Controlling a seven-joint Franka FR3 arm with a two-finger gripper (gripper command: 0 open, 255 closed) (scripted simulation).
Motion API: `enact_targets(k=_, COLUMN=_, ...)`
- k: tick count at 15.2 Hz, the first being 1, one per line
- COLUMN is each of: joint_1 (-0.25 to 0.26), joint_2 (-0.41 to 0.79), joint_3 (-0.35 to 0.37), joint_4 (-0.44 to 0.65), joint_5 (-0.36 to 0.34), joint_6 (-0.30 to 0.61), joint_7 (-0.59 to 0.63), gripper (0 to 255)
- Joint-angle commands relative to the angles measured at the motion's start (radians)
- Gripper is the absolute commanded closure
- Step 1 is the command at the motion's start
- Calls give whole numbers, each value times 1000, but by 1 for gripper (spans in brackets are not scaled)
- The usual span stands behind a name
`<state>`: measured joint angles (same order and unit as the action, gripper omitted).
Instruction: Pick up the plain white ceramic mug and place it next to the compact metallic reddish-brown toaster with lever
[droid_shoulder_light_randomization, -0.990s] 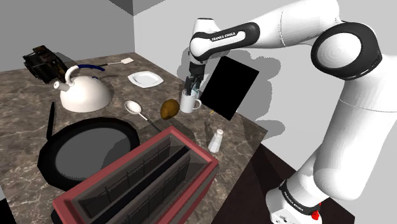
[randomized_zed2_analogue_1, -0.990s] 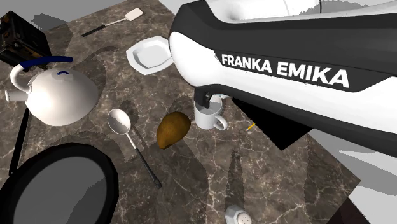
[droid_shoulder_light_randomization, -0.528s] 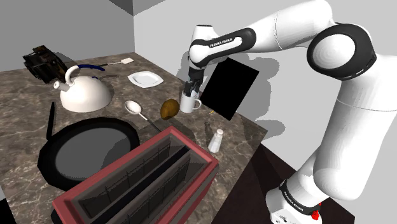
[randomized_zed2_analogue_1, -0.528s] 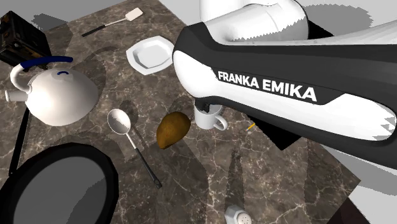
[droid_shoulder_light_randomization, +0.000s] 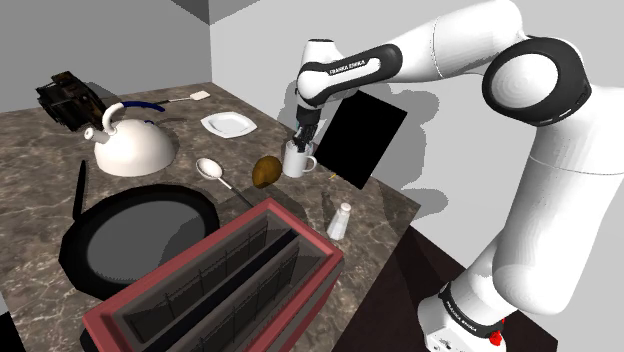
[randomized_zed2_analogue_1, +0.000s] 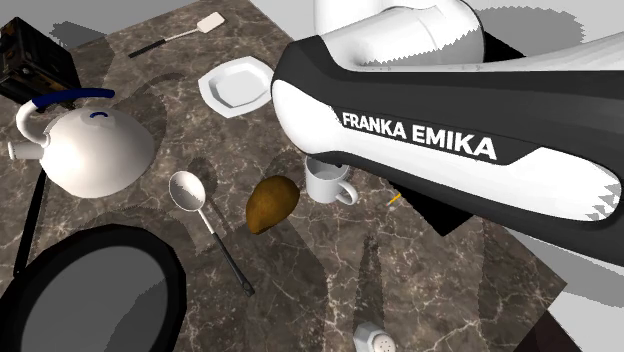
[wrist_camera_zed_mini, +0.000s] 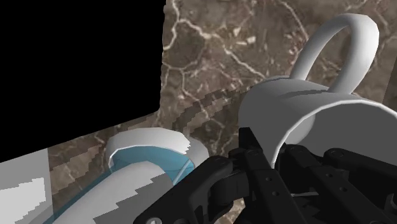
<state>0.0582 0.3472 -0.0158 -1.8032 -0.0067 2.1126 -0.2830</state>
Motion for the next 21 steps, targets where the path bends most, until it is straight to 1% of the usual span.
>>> enact_targets(k=1, joint_1=0, joint_2=0, joint_3=0, joint_4=0, joint_5=0, joint_6=0, joint_7=0, gripper=255)
enact_targets(k=6, joint_1=0, joint_2=0, joint_3=0, joint_4=0, joint_5=0, joint_6=0, joint_7=0, gripper=255)
enact_targets(k=21, joint_1=0, joint_2=-70, joint_3=0, joint_4=108, joint_5=0, joint_6=-177, joint_7=-1, gripper=255)
